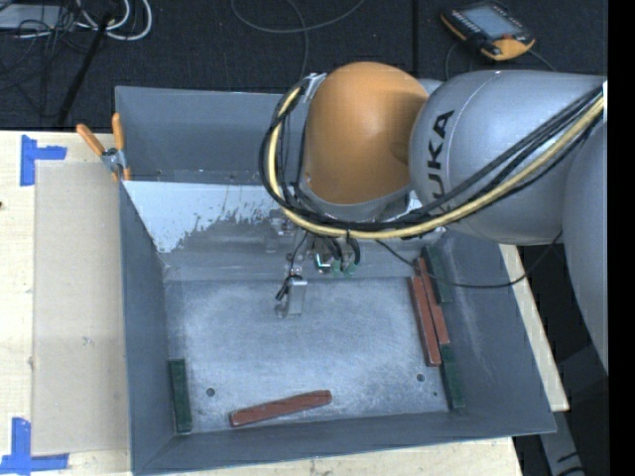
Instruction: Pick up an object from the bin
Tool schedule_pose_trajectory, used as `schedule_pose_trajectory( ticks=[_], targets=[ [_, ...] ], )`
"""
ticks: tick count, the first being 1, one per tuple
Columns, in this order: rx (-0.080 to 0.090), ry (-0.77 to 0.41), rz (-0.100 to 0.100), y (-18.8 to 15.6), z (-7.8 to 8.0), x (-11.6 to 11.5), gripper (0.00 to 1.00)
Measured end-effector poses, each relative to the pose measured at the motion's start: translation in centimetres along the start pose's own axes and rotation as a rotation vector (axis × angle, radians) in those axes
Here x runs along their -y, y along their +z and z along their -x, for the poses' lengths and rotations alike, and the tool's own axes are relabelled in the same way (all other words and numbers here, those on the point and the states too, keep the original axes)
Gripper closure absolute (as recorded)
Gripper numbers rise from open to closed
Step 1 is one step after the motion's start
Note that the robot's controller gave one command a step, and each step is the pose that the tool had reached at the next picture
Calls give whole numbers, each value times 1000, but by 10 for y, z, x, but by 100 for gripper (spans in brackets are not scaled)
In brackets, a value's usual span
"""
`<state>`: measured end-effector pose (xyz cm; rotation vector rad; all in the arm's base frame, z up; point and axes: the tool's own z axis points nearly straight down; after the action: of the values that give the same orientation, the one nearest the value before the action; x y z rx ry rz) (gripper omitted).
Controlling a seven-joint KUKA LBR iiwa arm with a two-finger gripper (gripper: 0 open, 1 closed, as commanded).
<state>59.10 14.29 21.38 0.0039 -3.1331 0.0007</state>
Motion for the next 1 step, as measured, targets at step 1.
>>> schedule_pose_trajectory(
  ticks=[1],
  targets=[
    [8,3,1,-5,2,1,0]
  ],
)
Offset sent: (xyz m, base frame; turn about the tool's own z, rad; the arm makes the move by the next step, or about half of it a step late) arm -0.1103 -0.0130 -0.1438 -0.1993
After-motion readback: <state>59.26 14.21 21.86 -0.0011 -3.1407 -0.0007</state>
